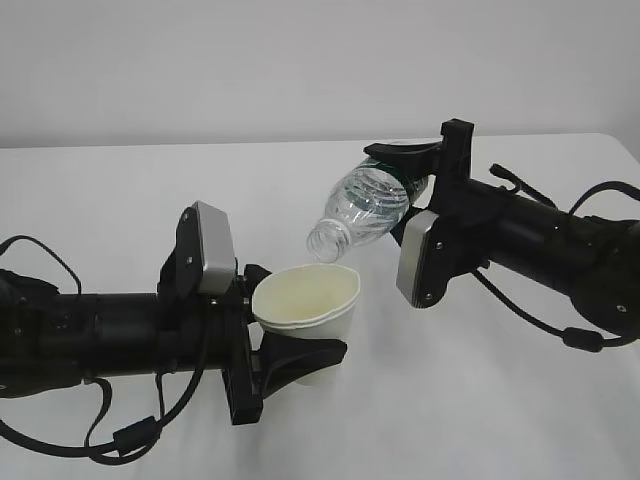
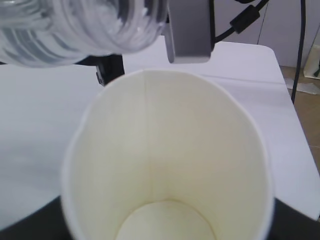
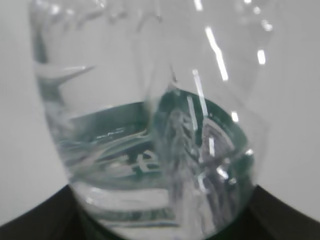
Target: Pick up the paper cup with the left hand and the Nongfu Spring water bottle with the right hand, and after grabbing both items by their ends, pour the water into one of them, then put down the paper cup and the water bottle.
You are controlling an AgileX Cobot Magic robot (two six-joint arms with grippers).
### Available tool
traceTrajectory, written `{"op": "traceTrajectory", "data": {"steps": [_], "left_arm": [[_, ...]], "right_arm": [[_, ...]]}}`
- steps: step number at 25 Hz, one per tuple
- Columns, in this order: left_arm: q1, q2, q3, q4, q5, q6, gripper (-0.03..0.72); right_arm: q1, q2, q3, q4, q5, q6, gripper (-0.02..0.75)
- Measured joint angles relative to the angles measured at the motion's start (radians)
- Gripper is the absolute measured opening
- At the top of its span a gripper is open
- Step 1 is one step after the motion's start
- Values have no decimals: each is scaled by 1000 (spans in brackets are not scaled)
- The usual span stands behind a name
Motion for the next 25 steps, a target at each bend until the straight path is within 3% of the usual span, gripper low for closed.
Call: {"op": "traceTrajectory", "data": {"steps": [25], "left_arm": [[0, 0, 0, -25, 24, 17, 438]], "right_arm": [[0, 0, 0, 14, 0, -69, 455]]}}
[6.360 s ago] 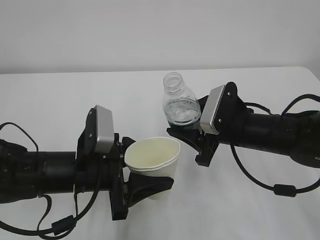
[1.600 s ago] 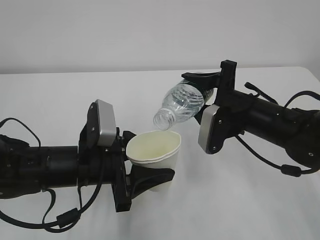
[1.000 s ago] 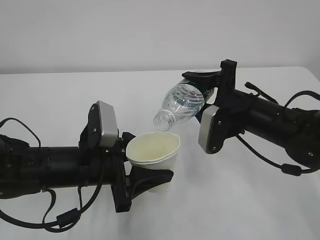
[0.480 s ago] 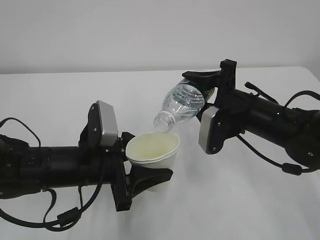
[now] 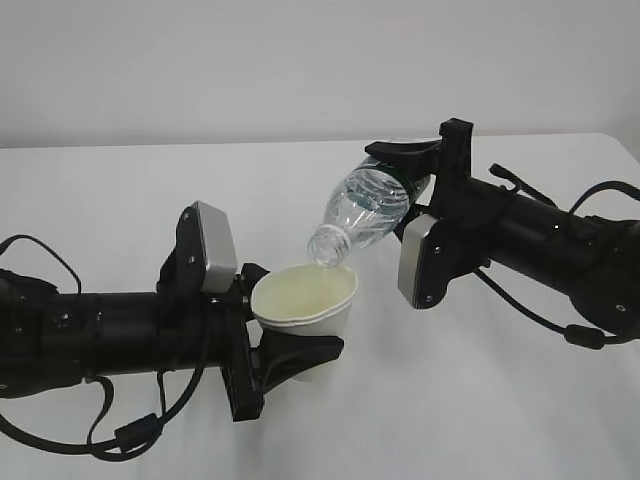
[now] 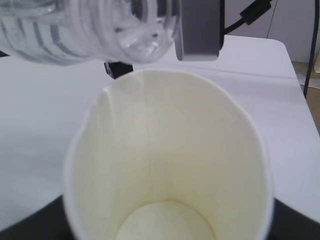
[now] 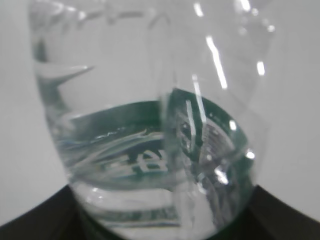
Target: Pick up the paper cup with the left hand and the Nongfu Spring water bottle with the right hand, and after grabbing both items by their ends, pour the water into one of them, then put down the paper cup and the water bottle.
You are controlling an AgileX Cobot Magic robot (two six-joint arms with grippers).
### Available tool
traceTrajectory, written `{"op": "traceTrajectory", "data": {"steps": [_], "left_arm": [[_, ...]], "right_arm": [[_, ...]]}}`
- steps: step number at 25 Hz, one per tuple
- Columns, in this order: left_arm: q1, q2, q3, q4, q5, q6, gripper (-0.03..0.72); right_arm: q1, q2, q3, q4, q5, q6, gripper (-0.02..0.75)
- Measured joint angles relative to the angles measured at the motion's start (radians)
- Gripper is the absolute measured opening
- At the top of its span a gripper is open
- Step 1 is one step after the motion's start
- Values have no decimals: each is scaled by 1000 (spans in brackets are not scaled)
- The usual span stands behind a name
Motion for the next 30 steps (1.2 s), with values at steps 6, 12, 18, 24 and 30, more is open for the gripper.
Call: {"op": "traceTrajectory", "data": {"steps": [6, 12, 18, 24, 30], "left_arm": [[0, 0, 0, -8, 0, 12, 438], [0, 0, 0, -9, 0, 15, 438], [0, 0, 0, -12, 0, 19, 435], [0, 0, 0, -12, -8, 18, 435], [0, 0, 0, -12, -8, 19, 435]], "right_arm": [[0, 0, 0, 0, 0, -8, 455], [0, 0, 0, 3, 0, -14, 454], [0, 0, 0, 2, 0, -29, 454], [0, 0, 0, 2, 0, -43, 454], [0, 0, 0, 2, 0, -48, 454]]}}
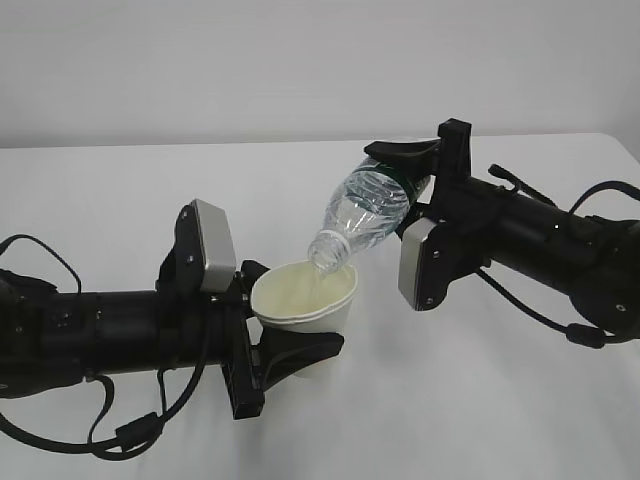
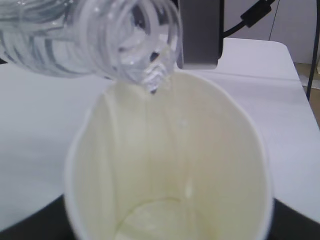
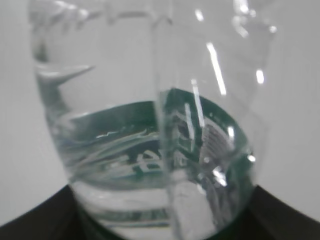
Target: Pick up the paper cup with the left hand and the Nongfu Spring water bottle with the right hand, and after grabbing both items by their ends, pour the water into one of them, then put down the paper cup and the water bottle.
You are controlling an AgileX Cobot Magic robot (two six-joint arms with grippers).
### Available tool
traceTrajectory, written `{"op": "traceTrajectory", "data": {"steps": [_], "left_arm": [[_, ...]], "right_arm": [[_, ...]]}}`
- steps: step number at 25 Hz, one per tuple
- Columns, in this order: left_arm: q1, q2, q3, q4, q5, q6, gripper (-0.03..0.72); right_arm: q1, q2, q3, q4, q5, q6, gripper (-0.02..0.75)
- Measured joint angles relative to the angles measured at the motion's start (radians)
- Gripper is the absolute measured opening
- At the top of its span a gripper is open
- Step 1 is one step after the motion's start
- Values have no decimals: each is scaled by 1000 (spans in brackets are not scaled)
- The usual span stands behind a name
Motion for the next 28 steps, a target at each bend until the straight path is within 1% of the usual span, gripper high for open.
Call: {"op": "traceTrajectory", "data": {"steps": [28], "left_arm": [[0, 0, 0, 0, 0, 0, 428]], "right_arm": [[0, 0, 0, 1, -1, -34, 449]]}}
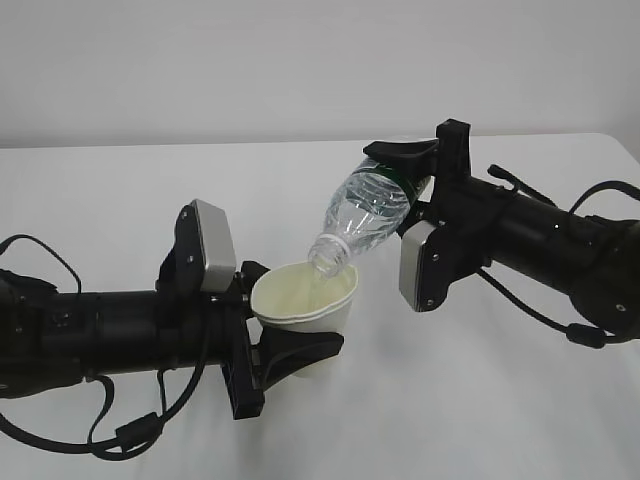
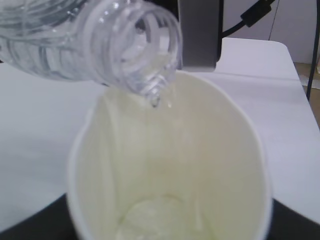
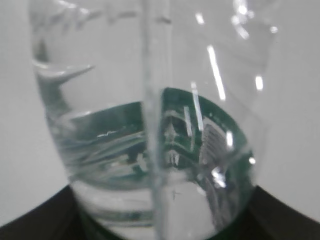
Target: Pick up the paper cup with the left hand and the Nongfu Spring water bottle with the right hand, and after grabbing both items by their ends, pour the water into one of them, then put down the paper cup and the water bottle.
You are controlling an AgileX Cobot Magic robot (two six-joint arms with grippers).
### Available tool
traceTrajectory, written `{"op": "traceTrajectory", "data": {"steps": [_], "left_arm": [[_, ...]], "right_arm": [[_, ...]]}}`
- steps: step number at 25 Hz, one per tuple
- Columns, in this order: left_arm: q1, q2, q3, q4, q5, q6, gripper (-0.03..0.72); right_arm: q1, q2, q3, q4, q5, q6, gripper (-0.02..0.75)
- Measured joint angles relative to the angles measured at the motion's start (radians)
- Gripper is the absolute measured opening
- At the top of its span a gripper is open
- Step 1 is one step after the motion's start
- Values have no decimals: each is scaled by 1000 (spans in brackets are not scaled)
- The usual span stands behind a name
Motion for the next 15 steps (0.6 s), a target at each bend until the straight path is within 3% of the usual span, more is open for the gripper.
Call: {"op": "traceTrajectory", "data": {"steps": [15], "left_arm": [[0, 0, 0, 0, 0, 0, 424]], "right_arm": [[0, 0, 0, 0, -2, 0, 448]]}}
